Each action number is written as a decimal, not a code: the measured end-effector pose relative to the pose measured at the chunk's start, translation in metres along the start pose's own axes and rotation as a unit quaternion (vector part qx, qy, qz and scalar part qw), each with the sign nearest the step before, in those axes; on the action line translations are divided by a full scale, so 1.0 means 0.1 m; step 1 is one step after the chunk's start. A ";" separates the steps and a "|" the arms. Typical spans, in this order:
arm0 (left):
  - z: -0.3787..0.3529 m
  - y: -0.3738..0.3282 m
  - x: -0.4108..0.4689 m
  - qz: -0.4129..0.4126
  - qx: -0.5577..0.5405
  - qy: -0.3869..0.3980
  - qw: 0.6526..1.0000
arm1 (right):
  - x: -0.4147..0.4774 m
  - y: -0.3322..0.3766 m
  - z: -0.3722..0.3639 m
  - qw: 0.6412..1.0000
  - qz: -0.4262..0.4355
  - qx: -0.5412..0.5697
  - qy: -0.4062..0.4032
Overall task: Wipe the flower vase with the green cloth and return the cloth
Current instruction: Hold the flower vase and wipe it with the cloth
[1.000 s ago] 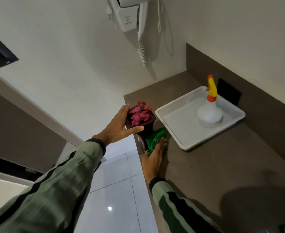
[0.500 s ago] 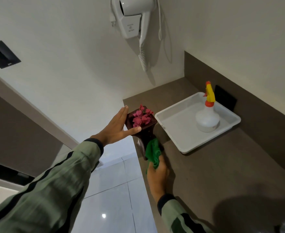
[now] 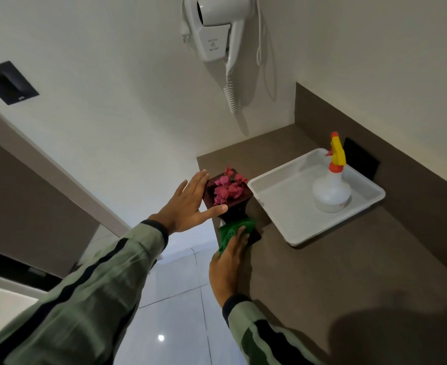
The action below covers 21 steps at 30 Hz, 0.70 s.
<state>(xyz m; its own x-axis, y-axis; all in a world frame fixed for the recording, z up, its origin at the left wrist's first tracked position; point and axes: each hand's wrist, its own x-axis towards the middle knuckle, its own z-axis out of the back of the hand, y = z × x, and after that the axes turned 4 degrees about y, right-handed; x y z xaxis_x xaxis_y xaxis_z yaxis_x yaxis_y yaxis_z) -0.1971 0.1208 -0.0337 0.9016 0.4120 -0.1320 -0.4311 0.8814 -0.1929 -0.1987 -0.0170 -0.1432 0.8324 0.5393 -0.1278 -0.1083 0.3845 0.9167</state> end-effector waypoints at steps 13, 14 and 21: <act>0.05 -0.01 -0.01 -0.004 -0.010 0.021 1.000 | 0.09 0.58 0.33 0.974 0.089 0.179 -0.110; 0.05 -0.01 -0.01 -0.006 -0.007 0.022 1.000 | 0.07 0.56 0.28 0.978 0.085 0.165 -0.099; 0.05 0.02 -0.01 -0.011 0.004 0.019 1.000 | -0.04 0.14 0.08 0.999 -0.017 0.003 0.043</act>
<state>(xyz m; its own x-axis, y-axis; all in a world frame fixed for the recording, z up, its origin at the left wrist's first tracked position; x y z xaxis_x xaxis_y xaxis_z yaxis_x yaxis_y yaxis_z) -0.1985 0.1231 -0.0286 0.9087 0.3837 -0.1644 -0.4109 0.8918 -0.1894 -0.1993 -0.0194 -0.1271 0.7860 0.5880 -0.1908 -0.0777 0.4002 0.9131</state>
